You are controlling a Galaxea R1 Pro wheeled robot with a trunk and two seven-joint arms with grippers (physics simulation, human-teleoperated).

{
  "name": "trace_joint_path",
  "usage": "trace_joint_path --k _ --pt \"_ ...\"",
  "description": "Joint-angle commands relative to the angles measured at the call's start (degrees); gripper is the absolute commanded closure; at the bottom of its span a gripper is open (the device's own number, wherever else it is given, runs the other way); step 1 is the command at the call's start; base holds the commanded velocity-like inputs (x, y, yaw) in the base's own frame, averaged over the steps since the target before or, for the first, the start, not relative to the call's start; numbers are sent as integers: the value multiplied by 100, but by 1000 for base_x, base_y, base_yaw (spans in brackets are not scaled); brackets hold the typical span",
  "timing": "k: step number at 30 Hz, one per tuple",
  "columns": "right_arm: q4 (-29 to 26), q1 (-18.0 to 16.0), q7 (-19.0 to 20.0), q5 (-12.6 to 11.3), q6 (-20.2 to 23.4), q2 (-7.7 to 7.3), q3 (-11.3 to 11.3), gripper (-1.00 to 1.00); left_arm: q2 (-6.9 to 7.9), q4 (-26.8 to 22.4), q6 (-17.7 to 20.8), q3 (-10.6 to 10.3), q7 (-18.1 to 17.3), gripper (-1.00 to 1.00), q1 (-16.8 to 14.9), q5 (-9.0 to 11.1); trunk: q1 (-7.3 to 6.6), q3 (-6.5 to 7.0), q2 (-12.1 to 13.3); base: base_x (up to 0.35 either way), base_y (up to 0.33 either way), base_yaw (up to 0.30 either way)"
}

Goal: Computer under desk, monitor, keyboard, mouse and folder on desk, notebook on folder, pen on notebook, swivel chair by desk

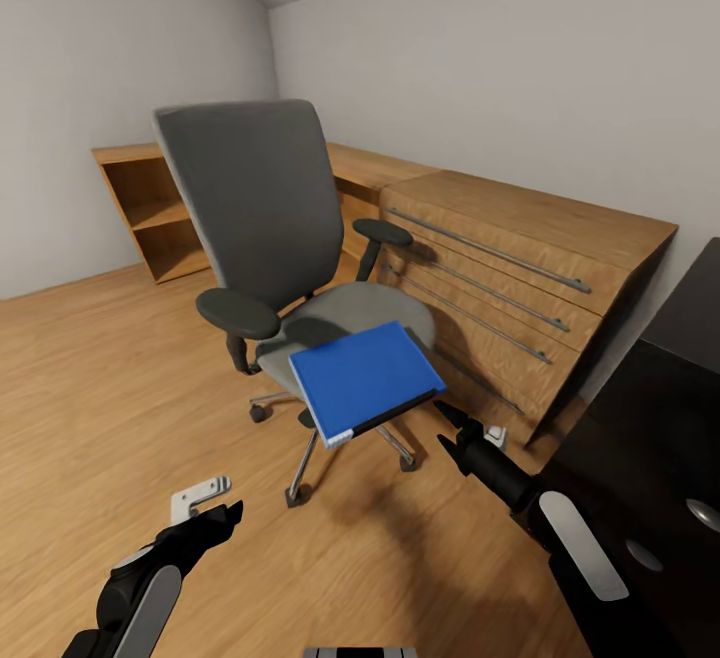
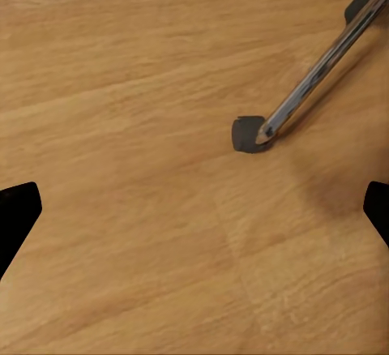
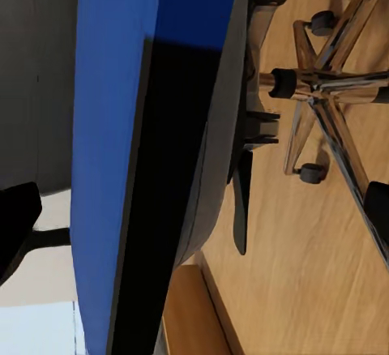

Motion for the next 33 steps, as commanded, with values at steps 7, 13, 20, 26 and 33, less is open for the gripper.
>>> trace_joint_path --k 7,13,20,26,33 --pt "2 -3 9 -15 9 -4 5 -100 5 10 5 -12 61 -100 -3 60 0 -5 -2 88 0 0" --pt "5 -3 4 -12 9 -5 -2 -100 4 137 -8 -19 51 -100 -3 52 0 -5 -2 166 0 0" --pt "9 -3 6 -10 9 -5 -3 -100 1 161 -13 -20 44 -100 -3 49 0 -5 -2 58 0 0" --pt "10 -3 5 -3 9 -5 -4 -100 -1 166 -19 -20 43 -100 -3 45 0 -5 -2 162 0 0" --pt "10 -3 5 4 9 -9 -4 -100 4 167 -16 -20 42 -100 -3 47 0 -5 -2 54 0 0"
